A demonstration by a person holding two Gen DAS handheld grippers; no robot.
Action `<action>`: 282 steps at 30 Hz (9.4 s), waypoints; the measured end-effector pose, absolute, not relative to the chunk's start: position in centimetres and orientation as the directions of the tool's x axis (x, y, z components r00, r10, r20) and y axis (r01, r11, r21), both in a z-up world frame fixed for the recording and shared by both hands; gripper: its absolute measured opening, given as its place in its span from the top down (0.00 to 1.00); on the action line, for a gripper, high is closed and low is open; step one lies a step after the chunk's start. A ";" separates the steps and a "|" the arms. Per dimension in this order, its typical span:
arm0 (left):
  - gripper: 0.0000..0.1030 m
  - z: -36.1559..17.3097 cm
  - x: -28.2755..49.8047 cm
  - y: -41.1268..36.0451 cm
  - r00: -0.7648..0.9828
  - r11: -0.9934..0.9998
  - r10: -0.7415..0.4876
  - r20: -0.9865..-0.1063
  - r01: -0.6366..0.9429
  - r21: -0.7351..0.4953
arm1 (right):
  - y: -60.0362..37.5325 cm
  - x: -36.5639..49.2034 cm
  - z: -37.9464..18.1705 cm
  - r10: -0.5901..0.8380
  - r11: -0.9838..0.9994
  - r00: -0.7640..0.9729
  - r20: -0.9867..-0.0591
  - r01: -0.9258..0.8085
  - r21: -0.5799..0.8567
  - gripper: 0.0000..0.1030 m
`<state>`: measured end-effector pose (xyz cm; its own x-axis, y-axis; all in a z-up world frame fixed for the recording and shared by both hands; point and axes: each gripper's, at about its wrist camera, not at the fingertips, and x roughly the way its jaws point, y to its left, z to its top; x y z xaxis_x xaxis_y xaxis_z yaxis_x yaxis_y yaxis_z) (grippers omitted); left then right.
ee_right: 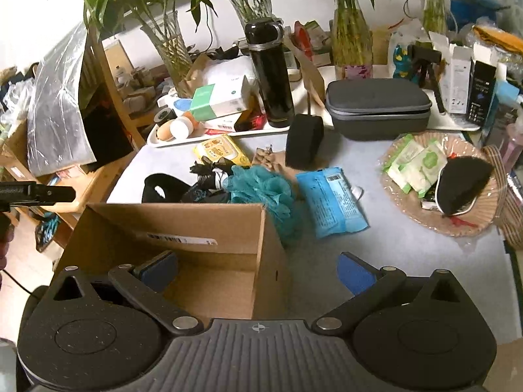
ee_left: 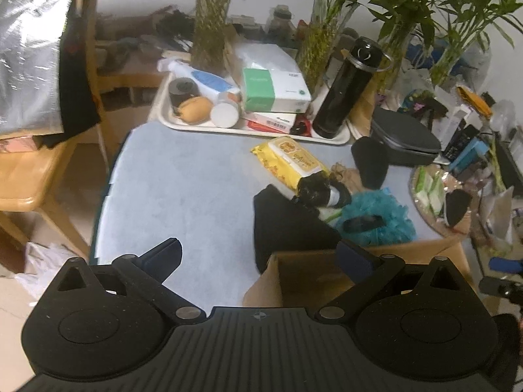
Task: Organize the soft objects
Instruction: 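Lower the left tool onto the black fabric item and close on it, then lift the black fabric item with the left tool while the right tool grasps the teal loofah, then carry the black item and the teal loofah over the cardboard box with both tools, then open the left tool to drop the black item into the box while the right tool lowers the loofah in, then release the loofah in the box and move the right tool toward the blue wipes packet, then grasp the blue wet-wipes packet with the right tool while the left tool approaches the black snack box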
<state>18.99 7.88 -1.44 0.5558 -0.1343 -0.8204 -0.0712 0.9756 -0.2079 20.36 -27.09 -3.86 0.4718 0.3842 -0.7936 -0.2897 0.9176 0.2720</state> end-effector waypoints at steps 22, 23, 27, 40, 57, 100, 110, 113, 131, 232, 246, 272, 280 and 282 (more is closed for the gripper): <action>0.02 -12.7 33.0 13.4 0.293 0.803 -0.516 -0.805 -0.161 -0.574 | -28.3 22.7 -6.7 0.360 0.929 0.505 -0.784 -0.273 0.250 0.00; 0.07 -13.4 33.5 13.5 0.275 0.789 -0.535 -0.799 -0.174 -0.589 | -28.2 22.7 -6.7 0.358 0.929 0.505 -0.785 -0.275 0.246 0.00; 0.20 -15.8 35.3 13.1 0.183 0.758 -0.594 -0.783 -0.199 -0.621 | -28.3 22.9 -6.8 0.356 0.930 0.502 -0.788 -0.276 0.244 0.00; 0.77 -17.4 35.7 13.5 0.077 0.688 -0.687 -0.722 -0.251 -0.681 | -29.1 23.9 -7.2 0.325 0.943 0.498 -0.804 -0.239 0.232 0.00; 0.82 -7.8 30.3 11.3 0.414 0.883 -0.420 -0.808 -0.022 -0.470 | -28.7 25.0 -6.3 0.327 0.941 0.519 -0.790 -0.253 0.223 0.00; 0.82 2.3 21.5 12.1 0.781 0.969 -0.193 -0.593 0.056 -0.242 | -20.9 37.1 -14.3 0.486 0.821 0.152 -0.861 -0.417 0.390 0.73; 0.82 4.3 19.7 10.9 0.799 0.968 -0.205 -0.565 0.080 -0.239 | -22.1 35.1 -8.8 0.469 0.844 0.347 -0.812 -0.447 0.296 0.77; 0.82 5.0 19.3 10.3 0.804 0.969 -0.207 -0.558 0.088 -0.232 | -22.4 34.4 -6.8 0.459 0.854 0.410 -0.788 -0.448 0.264 0.77; 0.82 7.4 15.1 4.9 0.766 0.946 -0.320 -0.557 0.227 -0.232 | -23.8 25.5 4.0 0.519 0.824 0.553 -0.651 -0.525 0.211 0.78; 0.38 -1.8 11.3 3.9 0.622 0.987 -0.129 -0.772 0.009 -0.158 | -27.0 18.7 -3.0 0.344 0.912 0.504 -0.792 -0.382 0.153 0.00; 0.38 -2.0 13.9 3.9 0.648 0.981 -0.155 -0.746 0.012 -0.194 | -28.5 21.3 -4.3 0.324 0.931 0.521 -0.790 -0.325 0.167 0.00; 0.38 -3.2 16.4 6.6 0.671 0.975 -0.166 -0.722 0.002 -0.222 | -29.0 26.9 -7.1 0.269 0.957 0.564 -0.781 -0.249 0.149 0.00; 0.38 -3.3 16.9 7.7 0.684 0.970 -0.167 -0.710 -0.014 -0.243 | -29.1 29.1 -9.1 0.256 0.961 0.561 -0.787 -0.236 0.144 0.01; 0.38 -3.4 17.0 8.0 0.686 0.968 -0.169 -0.708 -0.018 -0.249 | -29.0 29.5 -9.8 0.249 0.962 0.558 -0.792 -0.238 0.135 0.01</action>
